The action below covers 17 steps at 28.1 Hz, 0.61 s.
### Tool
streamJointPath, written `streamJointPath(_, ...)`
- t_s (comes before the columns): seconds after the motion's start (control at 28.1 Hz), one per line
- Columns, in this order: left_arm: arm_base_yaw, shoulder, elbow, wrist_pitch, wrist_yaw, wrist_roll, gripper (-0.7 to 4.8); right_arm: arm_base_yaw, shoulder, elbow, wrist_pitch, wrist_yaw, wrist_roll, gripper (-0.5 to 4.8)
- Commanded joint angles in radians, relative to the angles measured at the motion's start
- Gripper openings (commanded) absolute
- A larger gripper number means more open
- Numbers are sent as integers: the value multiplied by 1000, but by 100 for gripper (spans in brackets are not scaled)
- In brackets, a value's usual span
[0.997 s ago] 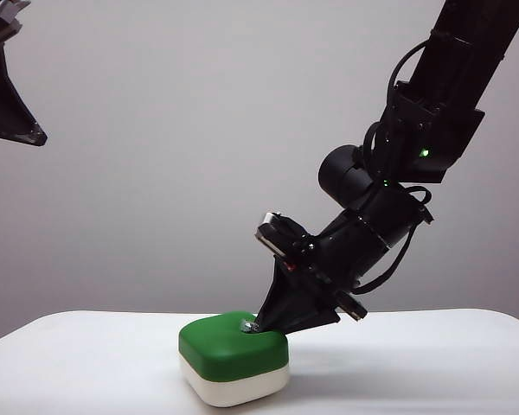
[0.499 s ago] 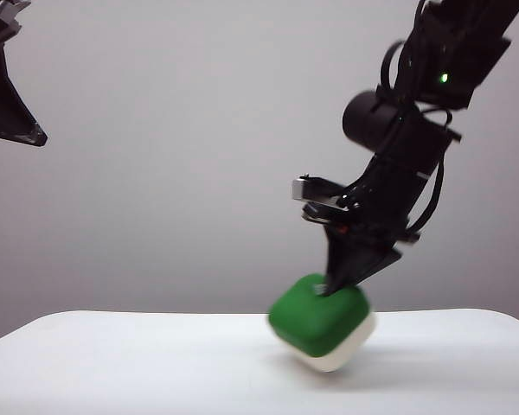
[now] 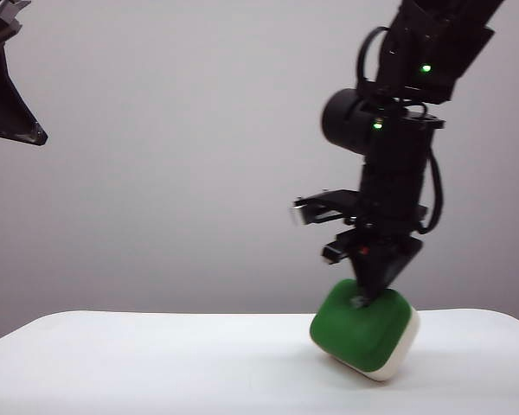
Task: Pick up the foam mahjong on the table and turn it over.
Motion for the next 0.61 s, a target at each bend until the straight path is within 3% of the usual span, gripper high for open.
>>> streamJointPath(0.04, -1, -3, 6, 10, 6, 5, -5, 92, 1, 2, 6, -43, 6, -5)
streamJointPath(0.14, -1, -3, 6, 10, 6, 5, -5, 145, 1, 3, 34, -44, 21, 24)
streamJointPath(0.28, -1, -3, 6, 7, 8, 4, -5, 182, -2, 8, 66, -45, 39, 176)
streamJointPath(0.43, -1, -3, 6, 4, 26, 4, -5, 191, -11, 13, 58, -131, 50, 176)
streamJointPath(0.61, -1, -3, 6, -5, 29, 4, -5, 187, -12, 13, 40, -135, 51, 176)
